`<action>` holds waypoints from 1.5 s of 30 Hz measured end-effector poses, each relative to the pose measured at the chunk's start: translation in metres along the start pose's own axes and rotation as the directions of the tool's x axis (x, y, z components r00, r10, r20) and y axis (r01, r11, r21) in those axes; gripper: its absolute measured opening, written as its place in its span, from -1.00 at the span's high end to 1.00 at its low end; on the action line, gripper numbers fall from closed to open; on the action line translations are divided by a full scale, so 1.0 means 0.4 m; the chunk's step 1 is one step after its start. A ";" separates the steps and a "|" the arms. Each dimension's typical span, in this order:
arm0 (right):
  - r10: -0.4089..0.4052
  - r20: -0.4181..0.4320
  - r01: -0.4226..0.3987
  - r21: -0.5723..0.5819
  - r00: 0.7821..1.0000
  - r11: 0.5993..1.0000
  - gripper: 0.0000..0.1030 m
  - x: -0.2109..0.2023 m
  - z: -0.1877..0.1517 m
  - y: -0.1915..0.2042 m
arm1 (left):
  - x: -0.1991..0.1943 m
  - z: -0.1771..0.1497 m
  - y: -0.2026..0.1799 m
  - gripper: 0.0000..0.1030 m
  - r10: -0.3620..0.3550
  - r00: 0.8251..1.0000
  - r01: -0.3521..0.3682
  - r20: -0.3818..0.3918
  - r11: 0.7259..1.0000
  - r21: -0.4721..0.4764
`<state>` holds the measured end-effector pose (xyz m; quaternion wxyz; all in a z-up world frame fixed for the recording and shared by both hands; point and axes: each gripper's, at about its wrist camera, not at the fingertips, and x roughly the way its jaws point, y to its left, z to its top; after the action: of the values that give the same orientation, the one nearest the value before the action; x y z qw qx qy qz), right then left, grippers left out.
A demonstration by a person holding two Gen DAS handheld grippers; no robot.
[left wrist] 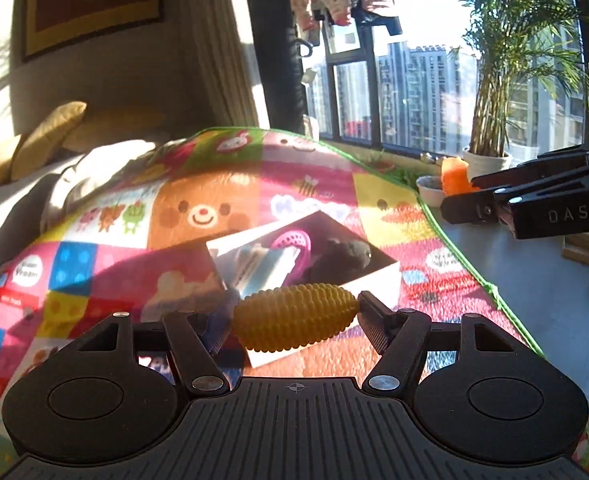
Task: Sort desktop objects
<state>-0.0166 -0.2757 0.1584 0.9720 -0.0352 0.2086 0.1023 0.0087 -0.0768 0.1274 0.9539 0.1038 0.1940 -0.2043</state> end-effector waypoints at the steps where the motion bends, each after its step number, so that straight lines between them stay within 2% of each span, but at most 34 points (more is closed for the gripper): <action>1: 0.009 0.018 -0.009 0.018 1.000 1.000 0.10 0.016 0.034 -0.015 | 0.018 0.020 0.000 -0.39 -0.002 1.000 0.002 0.025 1.000 0.005; 3: 0.010 0.058 -0.012 0.038 0.998 0.999 0.10 0.069 0.105 -0.041 | 0.076 0.066 0.003 -0.39 0.007 0.997 -0.009 0.077 1.000 0.015; 5: -0.023 0.083 0.018 0.049 0.996 0.999 0.09 0.143 0.162 -0.058 | 0.143 0.098 0.015 -0.40 0.015 0.996 -0.015 0.087 1.000 0.000; 6: -0.044 0.089 0.039 0.058 0.995 0.998 0.09 0.187 0.185 -0.066 | 0.183 0.112 0.028 -0.45 0.013 0.997 -0.011 0.077 1.000 -0.025; 7: -0.052 0.089 0.046 0.068 0.995 0.997 -0.02 0.219 0.200 -0.072 | 0.216 0.119 0.041 -0.68 0.007 0.998 -0.004 0.062 0.999 -0.048; 8: -0.042 0.074 0.035 0.082 0.996 0.996 -0.21 0.275 0.220 -0.087 | 0.241 0.122 0.054 -0.81 0.001 0.999 0.002 0.044 0.998 -0.066; 12: -0.050 0.033 0.044 0.165 0.998 0.985 -0.25 0.370 0.227 -0.134 | 0.245 0.068 0.127 -0.91 0.041 0.999 -0.039 0.014 0.993 -0.113; 14: -0.053 0.037 0.046 0.170 0.998 0.984 -0.27 0.375 0.207 -0.142 | 0.226 0.017 0.167 -0.94 0.079 0.997 -0.079 -0.002 0.990 -0.118; 18: -0.067 -0.013 0.068 0.156 0.998 0.985 -0.30 0.376 0.160 -0.128 | 0.223 -0.104 0.269 -0.94 0.135 0.985 -0.149 -0.112 0.979 -0.137; 21: -0.032 -0.057 0.039 0.132 0.998 0.990 -0.34 0.335 0.084 -0.093 | 0.217 -0.185 0.330 -0.94 0.189 0.970 -0.207 -0.151 0.971 -0.116; 24: 0.012 -0.096 -0.001 0.115 0.995 0.993 -0.48 0.286 0.002 -0.050 | 0.226 -0.230 0.386 -0.94 0.187 0.964 -0.215 -0.192 0.967 -0.139; 26: 0.033 -0.140 -0.019 0.103 0.990 0.995 -0.49 0.262 -0.055 -0.020 | 0.236 -0.238 0.408 -0.94 0.165 0.965 -0.199 -0.202 0.967 -0.157; 31: 0.061 -0.228 -0.035 0.119 0.972 0.992 -0.49 0.234 -0.149 0.029 | 0.279 -0.241 0.427 -0.92 0.182 0.949 -0.232 -0.259 0.956 -0.181; 41: 0.105 -0.239 -0.086 0.087 0.965 0.992 -0.63 0.201 -0.185 0.099 | 0.318 -0.247 0.420 -0.89 0.221 0.920 -0.285 -0.324 0.945 -0.163; 43: 0.109 -0.240 -0.091 0.082 0.965 0.992 -0.64 0.193 -0.190 0.111 | 0.320 -0.247 0.421 -0.61 0.229 0.916 -0.296 -0.330 0.941 -0.167; 44: 0.110 -0.241 -0.094 0.075 0.964 0.993 -0.64 0.187 -0.194 0.117 | 0.316 -0.245 0.421 -0.52 0.227 0.916 -0.296 -0.330 0.939 -0.176; 45: 0.110 -0.242 -0.097 0.066 0.964 0.993 -0.65 0.179 -0.200 0.124 | 0.311 -0.242 0.419 -0.51 0.226 0.915 -0.296 -0.334 0.938 -0.178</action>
<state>0.0050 -0.2231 0.0546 0.9326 -0.0107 0.3315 0.1420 0.1539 0.0567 0.0085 0.9360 0.0508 0.3470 -0.0322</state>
